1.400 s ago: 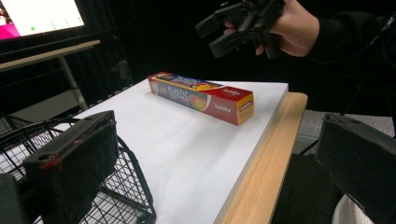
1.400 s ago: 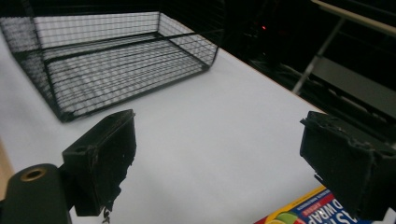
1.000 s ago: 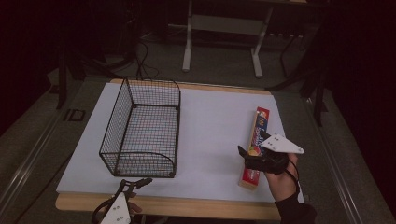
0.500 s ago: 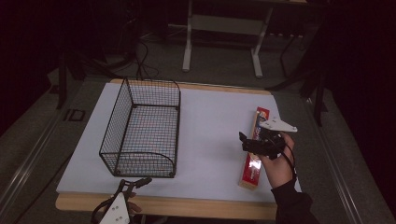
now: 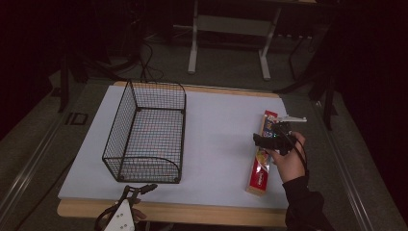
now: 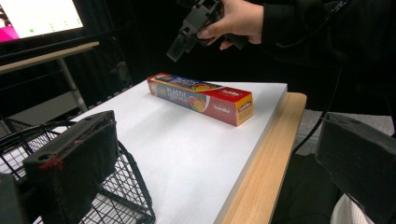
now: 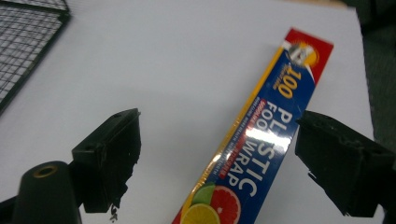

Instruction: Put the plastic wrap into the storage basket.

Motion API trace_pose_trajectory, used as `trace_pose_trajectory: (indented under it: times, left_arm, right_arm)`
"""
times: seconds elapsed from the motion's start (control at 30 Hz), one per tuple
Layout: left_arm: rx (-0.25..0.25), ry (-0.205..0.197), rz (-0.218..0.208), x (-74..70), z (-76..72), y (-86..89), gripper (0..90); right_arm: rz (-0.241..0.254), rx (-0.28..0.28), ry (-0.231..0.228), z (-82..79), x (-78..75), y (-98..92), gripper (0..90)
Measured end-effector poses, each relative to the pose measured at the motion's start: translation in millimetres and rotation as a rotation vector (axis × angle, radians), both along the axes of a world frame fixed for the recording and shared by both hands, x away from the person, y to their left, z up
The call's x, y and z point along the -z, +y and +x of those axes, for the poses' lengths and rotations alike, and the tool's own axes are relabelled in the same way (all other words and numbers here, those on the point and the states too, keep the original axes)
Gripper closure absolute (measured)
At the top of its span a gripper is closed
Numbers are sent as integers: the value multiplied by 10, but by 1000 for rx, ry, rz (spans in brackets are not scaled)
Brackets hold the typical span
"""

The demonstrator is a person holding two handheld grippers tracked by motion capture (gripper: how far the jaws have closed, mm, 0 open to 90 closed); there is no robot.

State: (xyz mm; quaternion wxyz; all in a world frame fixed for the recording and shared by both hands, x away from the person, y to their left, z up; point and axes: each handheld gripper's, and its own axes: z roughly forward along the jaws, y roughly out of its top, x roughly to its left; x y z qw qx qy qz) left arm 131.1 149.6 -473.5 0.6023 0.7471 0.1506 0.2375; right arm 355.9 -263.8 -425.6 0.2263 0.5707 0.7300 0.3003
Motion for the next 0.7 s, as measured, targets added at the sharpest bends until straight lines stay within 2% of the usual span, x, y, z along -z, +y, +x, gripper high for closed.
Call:
trace_pose_trajectory:
  times: [0.33, 0.47, 0.63, 0.7]
  left_arm:
    - [3, -6, 8, 0, -5, -7, 0]
    - [3, -5, 9, 1, -5, -9, 0]
    - [3, -6, 11, 5, -4, -14, 0]
    - [4, -7, 12, 5, -6, -18, 0]
  right_arm:
    - [39, 110, 167, 261, 148, -109, 150]
    - [52, 152, 215, 349, 221, -132, 150]
    - [40, 202, 270, 430, 288, -150, 151]
    - [61, 225, 299, 463, 314, -163, 151]
